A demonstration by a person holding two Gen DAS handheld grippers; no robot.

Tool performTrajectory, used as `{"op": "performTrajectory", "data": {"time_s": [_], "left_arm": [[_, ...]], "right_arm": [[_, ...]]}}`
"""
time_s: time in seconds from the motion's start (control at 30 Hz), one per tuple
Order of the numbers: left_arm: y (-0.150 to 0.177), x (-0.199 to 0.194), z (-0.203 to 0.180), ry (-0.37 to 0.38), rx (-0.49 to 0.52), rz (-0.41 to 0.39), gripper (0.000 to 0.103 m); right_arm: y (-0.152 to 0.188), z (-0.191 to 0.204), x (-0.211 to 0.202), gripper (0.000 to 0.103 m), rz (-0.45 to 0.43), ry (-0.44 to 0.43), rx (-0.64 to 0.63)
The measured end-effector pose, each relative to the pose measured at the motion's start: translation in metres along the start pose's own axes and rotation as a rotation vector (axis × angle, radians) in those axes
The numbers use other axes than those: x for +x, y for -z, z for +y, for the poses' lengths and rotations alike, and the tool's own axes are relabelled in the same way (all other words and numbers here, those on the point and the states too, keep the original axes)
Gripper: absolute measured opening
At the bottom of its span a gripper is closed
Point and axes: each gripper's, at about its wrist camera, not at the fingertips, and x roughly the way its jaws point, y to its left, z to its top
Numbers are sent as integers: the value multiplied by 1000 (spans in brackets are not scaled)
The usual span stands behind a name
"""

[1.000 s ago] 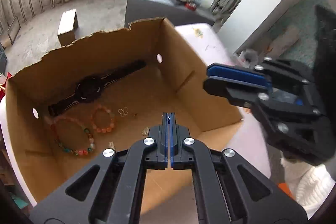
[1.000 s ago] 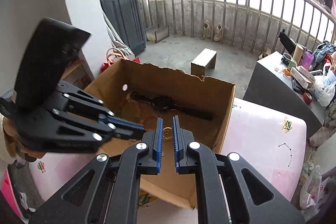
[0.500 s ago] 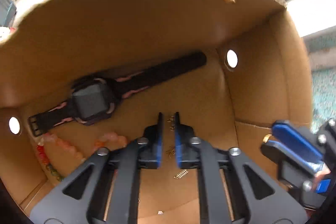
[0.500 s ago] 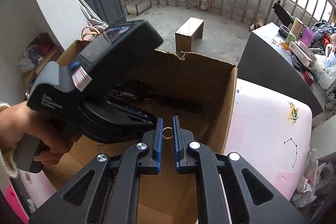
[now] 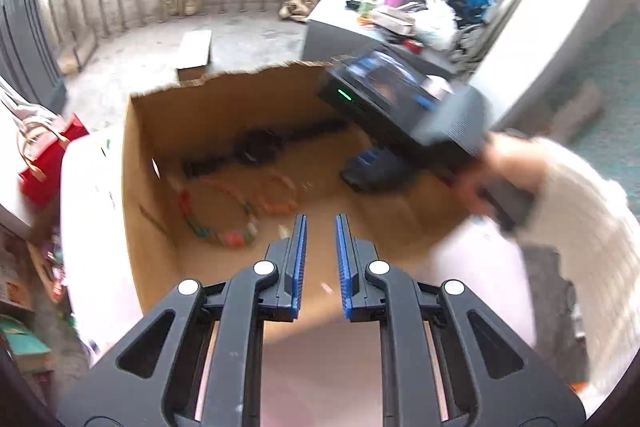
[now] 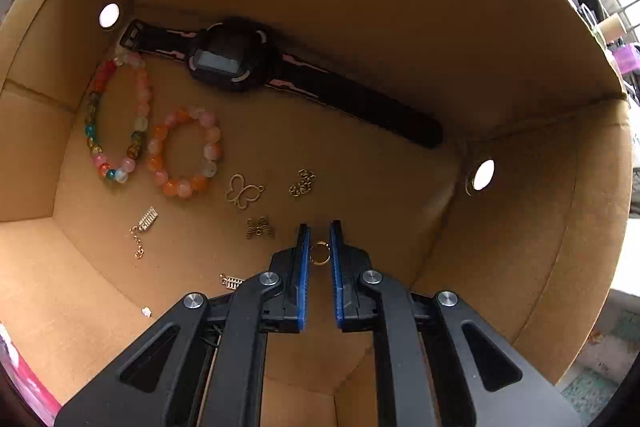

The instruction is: Organize jewelry

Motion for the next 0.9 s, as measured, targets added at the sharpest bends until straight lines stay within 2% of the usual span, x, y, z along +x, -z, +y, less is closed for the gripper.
{"op": "performTrajectory", "data": {"time_s": [0.07, 0.17, 0.2, 0.27, 0.37, 0.43, 0.47, 0.53, 0.6, 0.67, 0.77, 0.87, 0.9], "left_arm": [[25, -14, -9, 43, 12, 4, 14], [56, -15, -25, 85, 34, -24, 17], [61, 1, -40, 71, 54, -50, 17], [82, 16, -57, -41, 155, -120, 18], [97, 56, -79, -127, 308, -106, 25], [99, 80, -83, -136, 337, -75, 27], [100, 91, -83, -169, 346, -58, 27], [99, 104, -77, -166, 312, -37, 27], [98, 111, -66, -153, 241, -29, 27], [95, 117, -57, -146, 202, -17, 26], [97, 116, -59, -162, 208, -39, 26], [98, 120, -54, -209, 198, -65, 7], [97, 119, -54, -207, 182, -61, 7]], "right_arm": [[0, 3, -3, 33, -12, 33, -12], [8, 3, -21, 39, -87, -8, 12], [11, 2, -31, 39, -129, -13, 22], [24, -1, -56, 40, -229, -34, 42], [54, -7, -90, 40, -365, -64, 85], [82, -8, -109, 40, -456, -96, 90], [96, -14, -116, 40, -495, -142, 98], [120, -21, -123, 40, -550, -205, 116], [140, -27, -124, 40, -585, -224, 114], [156, -22, -121, 40, -586, -214, 98], [170, -17, -115, 40, -566, -223, 79], [171, -18, -106, 40, -567, -222, 74], [171, -19, -105, 40, -570, -223, 77]]}}
